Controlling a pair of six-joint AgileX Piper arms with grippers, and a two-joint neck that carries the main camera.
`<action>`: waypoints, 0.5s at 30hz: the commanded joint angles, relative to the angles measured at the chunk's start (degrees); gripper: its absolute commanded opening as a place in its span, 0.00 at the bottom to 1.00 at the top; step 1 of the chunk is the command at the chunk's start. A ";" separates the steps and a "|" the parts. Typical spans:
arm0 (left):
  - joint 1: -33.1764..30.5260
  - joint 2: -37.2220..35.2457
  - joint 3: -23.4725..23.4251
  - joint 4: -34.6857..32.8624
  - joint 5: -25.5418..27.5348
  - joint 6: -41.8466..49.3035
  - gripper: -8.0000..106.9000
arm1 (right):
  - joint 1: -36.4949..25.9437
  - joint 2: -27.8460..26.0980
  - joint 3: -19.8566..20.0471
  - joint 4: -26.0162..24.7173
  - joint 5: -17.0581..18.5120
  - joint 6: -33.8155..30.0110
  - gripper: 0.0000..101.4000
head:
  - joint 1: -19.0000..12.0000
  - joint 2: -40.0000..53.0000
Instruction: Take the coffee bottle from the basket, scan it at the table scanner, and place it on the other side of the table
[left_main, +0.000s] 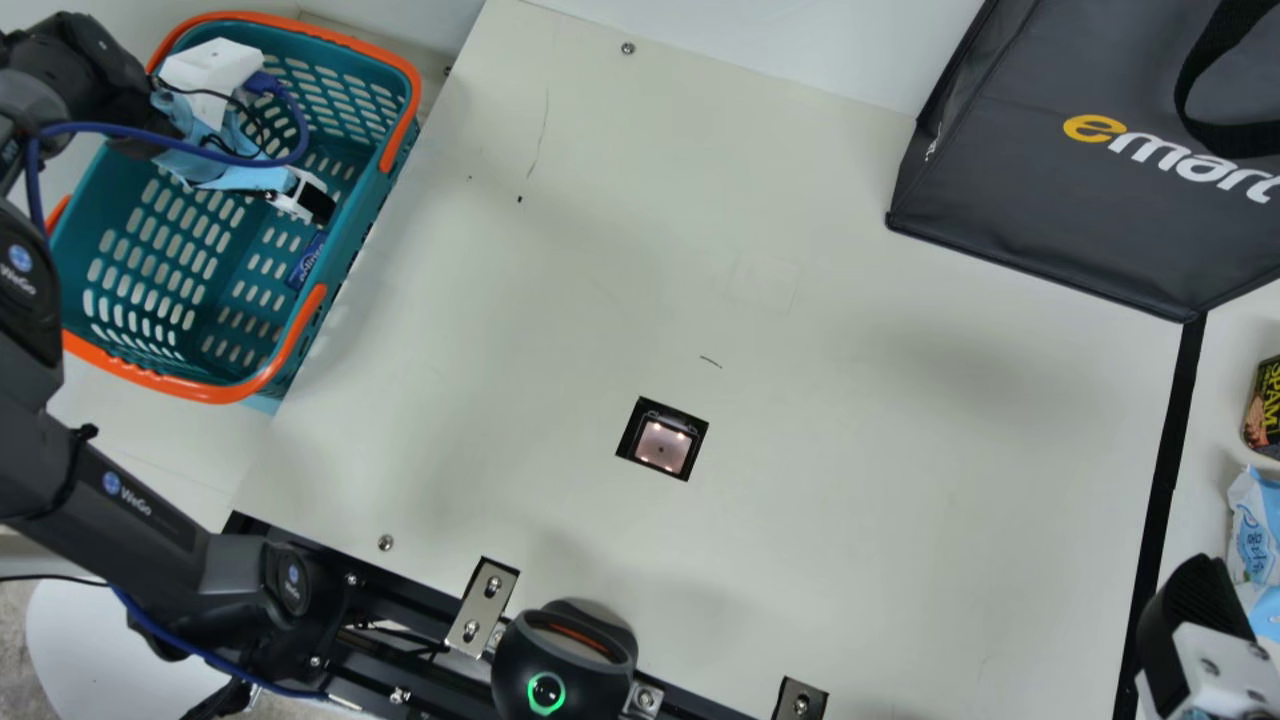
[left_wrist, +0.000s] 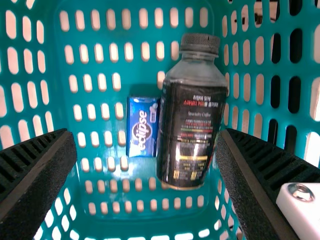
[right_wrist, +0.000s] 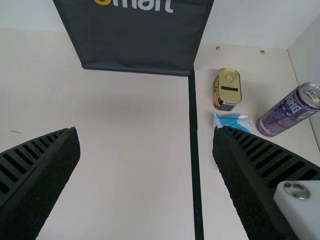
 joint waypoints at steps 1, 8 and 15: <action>0.21 0.61 -0.17 -1.27 -0.18 1.10 0.85 | 0.00 0.00 0.00 0.00 0.00 0.00 0.94 | -1.66 0.23; 0.43 3.58 -1.88 -4.99 -0.84 3.44 0.85 | 0.00 0.00 0.00 0.00 0.06 0.00 0.94 | -1.66 0.23; -0.05 7.22 -4.46 -7.97 -1.06 4.36 0.85 | 0.00 0.00 0.00 0.00 0.06 0.00 0.94 | -1.66 0.23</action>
